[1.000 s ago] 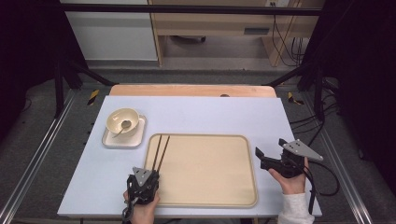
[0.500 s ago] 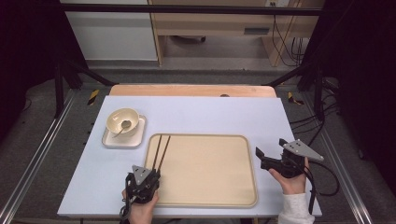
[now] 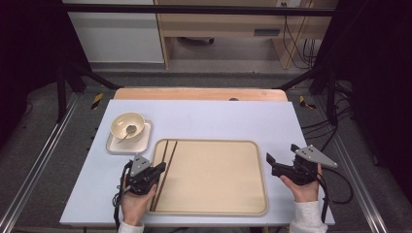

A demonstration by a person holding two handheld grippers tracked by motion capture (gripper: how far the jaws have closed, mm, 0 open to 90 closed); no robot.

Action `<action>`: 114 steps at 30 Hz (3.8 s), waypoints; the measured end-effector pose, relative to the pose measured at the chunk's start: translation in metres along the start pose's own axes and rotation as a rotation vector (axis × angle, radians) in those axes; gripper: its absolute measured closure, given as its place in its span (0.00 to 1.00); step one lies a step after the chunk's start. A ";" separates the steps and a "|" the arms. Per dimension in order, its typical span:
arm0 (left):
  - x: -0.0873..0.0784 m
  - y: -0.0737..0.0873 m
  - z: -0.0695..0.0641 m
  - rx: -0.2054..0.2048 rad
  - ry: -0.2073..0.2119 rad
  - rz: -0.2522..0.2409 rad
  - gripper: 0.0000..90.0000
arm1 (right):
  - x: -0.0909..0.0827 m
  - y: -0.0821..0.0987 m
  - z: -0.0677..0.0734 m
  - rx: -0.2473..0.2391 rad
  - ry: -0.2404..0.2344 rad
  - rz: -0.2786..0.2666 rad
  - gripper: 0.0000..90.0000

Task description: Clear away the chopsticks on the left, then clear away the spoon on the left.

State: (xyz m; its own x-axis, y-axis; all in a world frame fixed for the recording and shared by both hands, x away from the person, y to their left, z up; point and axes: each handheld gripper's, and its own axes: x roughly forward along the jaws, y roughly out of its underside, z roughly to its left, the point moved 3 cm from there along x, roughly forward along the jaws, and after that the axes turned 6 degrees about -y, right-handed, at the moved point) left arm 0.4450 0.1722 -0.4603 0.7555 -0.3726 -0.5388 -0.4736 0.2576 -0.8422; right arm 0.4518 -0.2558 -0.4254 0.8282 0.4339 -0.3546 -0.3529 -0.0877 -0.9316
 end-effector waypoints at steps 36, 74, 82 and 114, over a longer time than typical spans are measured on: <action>0.048 0.012 0.012 0.128 -0.018 0.145 1.00 | 0.000 0.001 0.000 0.003 0.000 0.005 0.07; -0.012 0.014 0.041 0.064 0.029 -0.040 0.48 | 0.003 0.002 0.000 -0.004 0.005 0.009 0.07; -0.034 0.025 0.074 0.008 -0.048 -0.081 0.41 | 0.004 0.003 0.003 -0.012 0.002 0.020 0.07; -0.037 0.000 0.139 -0.043 -0.188 -0.150 0.27 | 0.007 0.005 0.003 -0.019 0.011 0.032 0.07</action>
State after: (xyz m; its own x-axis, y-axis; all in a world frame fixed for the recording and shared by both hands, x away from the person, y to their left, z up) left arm 0.4801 0.3099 -0.4374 0.8879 -0.2301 -0.3984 -0.3659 0.1719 -0.9146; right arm 0.4547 -0.2502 -0.4321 0.8215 0.4208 -0.3848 -0.3708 -0.1185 -0.9211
